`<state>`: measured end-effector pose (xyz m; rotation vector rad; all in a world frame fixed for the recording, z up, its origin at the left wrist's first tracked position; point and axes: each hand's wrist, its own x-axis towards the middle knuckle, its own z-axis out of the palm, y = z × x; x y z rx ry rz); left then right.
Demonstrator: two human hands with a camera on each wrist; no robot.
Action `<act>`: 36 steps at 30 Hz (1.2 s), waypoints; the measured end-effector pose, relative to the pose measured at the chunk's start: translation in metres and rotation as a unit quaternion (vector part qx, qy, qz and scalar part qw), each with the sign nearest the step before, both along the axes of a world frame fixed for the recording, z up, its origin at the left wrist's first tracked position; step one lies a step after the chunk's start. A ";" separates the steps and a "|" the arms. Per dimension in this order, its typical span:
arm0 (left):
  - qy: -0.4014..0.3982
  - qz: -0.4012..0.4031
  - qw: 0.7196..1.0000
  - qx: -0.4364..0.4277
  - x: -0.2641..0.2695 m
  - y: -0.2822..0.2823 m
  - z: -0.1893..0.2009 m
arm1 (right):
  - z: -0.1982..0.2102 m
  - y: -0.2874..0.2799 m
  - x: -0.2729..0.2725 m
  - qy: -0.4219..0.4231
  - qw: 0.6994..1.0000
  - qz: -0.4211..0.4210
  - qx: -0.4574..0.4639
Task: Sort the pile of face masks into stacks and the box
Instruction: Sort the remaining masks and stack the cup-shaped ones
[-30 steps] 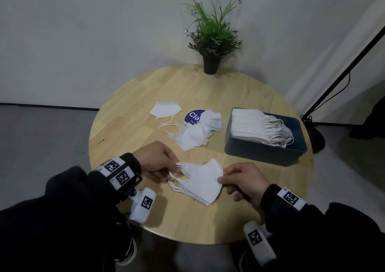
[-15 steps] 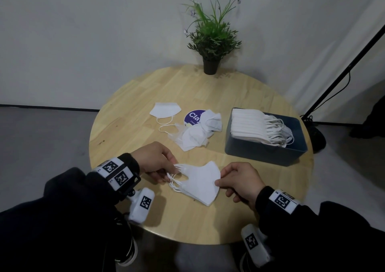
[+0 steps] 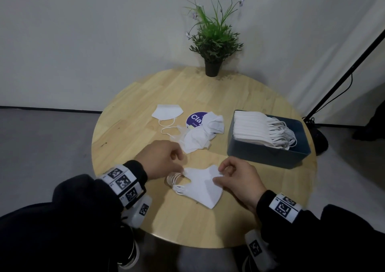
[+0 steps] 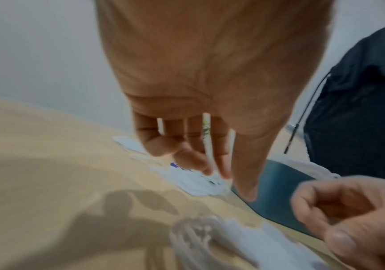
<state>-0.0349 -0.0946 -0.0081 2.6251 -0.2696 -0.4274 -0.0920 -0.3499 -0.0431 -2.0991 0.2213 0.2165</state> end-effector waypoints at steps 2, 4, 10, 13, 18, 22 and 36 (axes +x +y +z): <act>-0.008 -0.087 0.996 -0.020 -0.008 -0.017 0.001 | 0.000 0.005 -0.001 -0.012 0.996 0.059 -0.063; 0.014 -0.183 0.983 0.020 -0.018 -0.036 -0.005 | -0.001 0.008 0.001 0.012 0.983 0.115 -0.145; 0.043 -0.194 0.980 -0.015 0.011 -0.043 -0.006 | 0.022 0.019 0.024 0.002 0.995 0.075 -0.071; -0.031 -0.116 0.992 -0.044 0.041 -0.036 -0.001 | 0.020 0.024 0.047 -0.037 0.998 0.045 -0.026; -0.039 -0.028 0.997 0.056 0.069 -0.024 -0.023 | 0.005 0.035 0.083 -0.055 0.993 0.074 -0.079; -0.035 -0.047 0.997 0.044 0.076 -0.018 -0.025 | 0.000 0.049 0.107 -0.031 0.975 0.117 -0.184; 0.120 0.192 0.925 -0.305 0.086 0.064 0.029 | 0.014 0.054 0.123 -0.101 0.962 0.086 -0.238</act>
